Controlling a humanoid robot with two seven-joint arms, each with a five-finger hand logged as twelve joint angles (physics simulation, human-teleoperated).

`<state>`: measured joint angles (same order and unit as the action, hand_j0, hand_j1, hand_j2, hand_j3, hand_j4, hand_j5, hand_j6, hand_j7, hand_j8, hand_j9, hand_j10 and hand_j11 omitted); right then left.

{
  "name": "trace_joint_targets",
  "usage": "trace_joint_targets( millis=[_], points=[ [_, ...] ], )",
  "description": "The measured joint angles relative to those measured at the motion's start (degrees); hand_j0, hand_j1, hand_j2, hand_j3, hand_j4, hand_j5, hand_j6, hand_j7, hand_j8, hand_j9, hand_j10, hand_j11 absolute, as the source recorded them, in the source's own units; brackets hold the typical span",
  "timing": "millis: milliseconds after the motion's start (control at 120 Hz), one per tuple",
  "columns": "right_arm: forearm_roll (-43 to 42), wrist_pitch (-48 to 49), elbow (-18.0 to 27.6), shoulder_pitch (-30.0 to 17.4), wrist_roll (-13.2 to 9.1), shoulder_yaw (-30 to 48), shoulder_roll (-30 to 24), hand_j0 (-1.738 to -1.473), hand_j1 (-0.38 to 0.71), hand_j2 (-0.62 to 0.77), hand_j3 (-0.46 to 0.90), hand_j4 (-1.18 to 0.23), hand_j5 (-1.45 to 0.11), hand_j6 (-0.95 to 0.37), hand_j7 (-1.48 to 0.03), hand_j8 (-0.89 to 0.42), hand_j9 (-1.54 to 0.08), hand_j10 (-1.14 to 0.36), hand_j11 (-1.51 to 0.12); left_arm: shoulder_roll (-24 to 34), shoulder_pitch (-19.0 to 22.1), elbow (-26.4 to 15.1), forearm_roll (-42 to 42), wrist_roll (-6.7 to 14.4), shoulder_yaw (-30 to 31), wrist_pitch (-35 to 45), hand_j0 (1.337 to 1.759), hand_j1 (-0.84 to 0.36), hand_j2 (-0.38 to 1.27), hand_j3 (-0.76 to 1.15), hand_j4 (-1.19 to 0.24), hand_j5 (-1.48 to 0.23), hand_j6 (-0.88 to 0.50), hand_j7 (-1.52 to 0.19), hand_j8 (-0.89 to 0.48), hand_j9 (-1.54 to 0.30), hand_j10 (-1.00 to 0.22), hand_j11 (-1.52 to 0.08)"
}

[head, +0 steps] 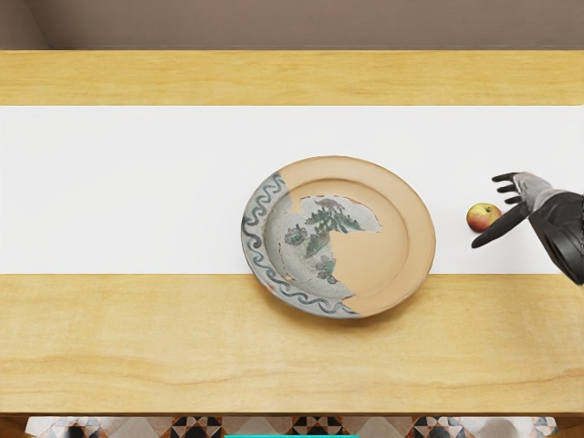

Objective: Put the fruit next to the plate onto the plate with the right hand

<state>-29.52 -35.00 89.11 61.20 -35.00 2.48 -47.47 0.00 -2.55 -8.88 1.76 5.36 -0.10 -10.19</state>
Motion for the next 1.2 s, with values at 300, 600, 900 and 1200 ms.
trace_joint_targets(
  millis=[300, 600, 900, 1200],
  points=[
    [0.01, -0.03, -3.63, -0.18, 0.0, -0.03, 3.58, -1.658, -0.01, -0.05, 0.0, -0.28, -0.37, -0.28, -0.37, -0.28, -0.37, -0.28, -0.37, 0.0, 0.0, 0.0, 0.0, 0.0, 0.0, 0.0, 1.658, 0.07, 0.05, 0.0, -0.23, -0.3, -0.23, -0.3, -0.23, -0.3, -0.23, -0.3],
    [-0.24, -0.03, -5.44, -0.6, -0.01, -0.08, 4.95, -1.658, 0.07, -0.07, 0.0, -0.36, -0.45, -0.35, -0.45, -0.3, -0.46, -0.35, -0.45, 0.0, 0.0, 0.0, 0.0, 0.0, 0.0, 0.0, 1.658, 0.07, 0.05, 0.0, -0.23, -0.3, -0.23, -0.3, -0.23, -0.3, -0.23, -0.3],
    [-0.19, -0.02, -7.05, -1.07, -0.01, 0.22, 5.56, -1.658, 0.24, -0.09, 0.0, -0.5, -0.63, -0.51, -0.64, -0.43, -0.64, -0.49, -0.64, 0.0, 0.0, 0.0, 0.0, 0.0, 0.0, 0.0, 1.658, 0.07, 0.05, 0.0, -0.23, -0.3, -0.23, -0.3, -0.23, -0.3, -0.23, -0.3],
    [-0.76, 0.23, -8.71, -1.92, 0.09, 0.5, 6.06, -1.649, 0.28, 0.21, 0.0, -0.61, -0.8, -0.55, -0.79, -0.47, -0.82, -0.59, -0.82, 0.0, 0.0, 0.0, 0.01, -0.01, -0.01, 0.0, 1.658, 0.07, 0.05, 0.0, -0.23, -0.3, -0.23, -0.3, -0.23, -0.3, -0.23, -0.3]
  ],
)
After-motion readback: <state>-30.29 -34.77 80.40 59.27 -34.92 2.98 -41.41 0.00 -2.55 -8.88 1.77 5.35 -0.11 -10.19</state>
